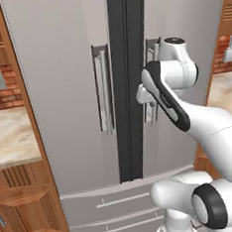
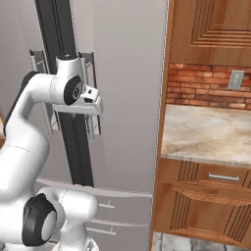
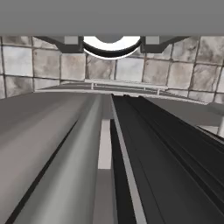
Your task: Take the cakes from the fridge and place them on the empty tray on the dining counter.
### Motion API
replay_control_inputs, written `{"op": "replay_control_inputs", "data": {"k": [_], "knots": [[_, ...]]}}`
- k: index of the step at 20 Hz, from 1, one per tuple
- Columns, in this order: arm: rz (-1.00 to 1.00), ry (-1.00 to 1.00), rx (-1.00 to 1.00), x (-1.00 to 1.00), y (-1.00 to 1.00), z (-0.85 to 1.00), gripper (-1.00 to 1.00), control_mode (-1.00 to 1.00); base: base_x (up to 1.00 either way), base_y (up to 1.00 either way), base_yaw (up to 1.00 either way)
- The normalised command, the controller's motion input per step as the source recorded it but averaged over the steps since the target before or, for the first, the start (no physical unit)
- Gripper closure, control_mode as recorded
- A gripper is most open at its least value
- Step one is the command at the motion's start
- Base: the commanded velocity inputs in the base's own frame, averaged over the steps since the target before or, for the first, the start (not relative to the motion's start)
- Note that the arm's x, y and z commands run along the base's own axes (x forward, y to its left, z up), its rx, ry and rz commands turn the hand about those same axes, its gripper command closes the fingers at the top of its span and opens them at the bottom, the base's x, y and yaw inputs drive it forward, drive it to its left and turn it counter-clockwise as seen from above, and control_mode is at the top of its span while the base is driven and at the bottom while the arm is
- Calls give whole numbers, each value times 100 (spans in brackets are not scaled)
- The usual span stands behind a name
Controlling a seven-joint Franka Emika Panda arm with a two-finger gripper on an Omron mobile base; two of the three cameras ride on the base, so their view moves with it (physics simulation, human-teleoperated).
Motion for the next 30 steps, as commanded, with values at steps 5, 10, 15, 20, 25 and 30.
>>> {"op": "replay_control_inputs", "data": {"k": [5, 10, 15, 20, 25, 30], "knots": [[0, -11, 0, -59, 0, -8, -100, -100, 0, 0, 0], [0, -33, -5, -91, 4, -10, -100, -100, 0, 0, 0], [0, -36, -7, -72, 1, -15, -100, -100, 0, 0, 0], [0, -35, -5, -51, 2, -14, -100, -100, 0, 0, 0], [0, -17, 0, -40, 0, -1, -100, -100, 0, 0, 0], [0, -5, 0, -13, 0, 0, -100, 100, -5, 0, 0]]}}
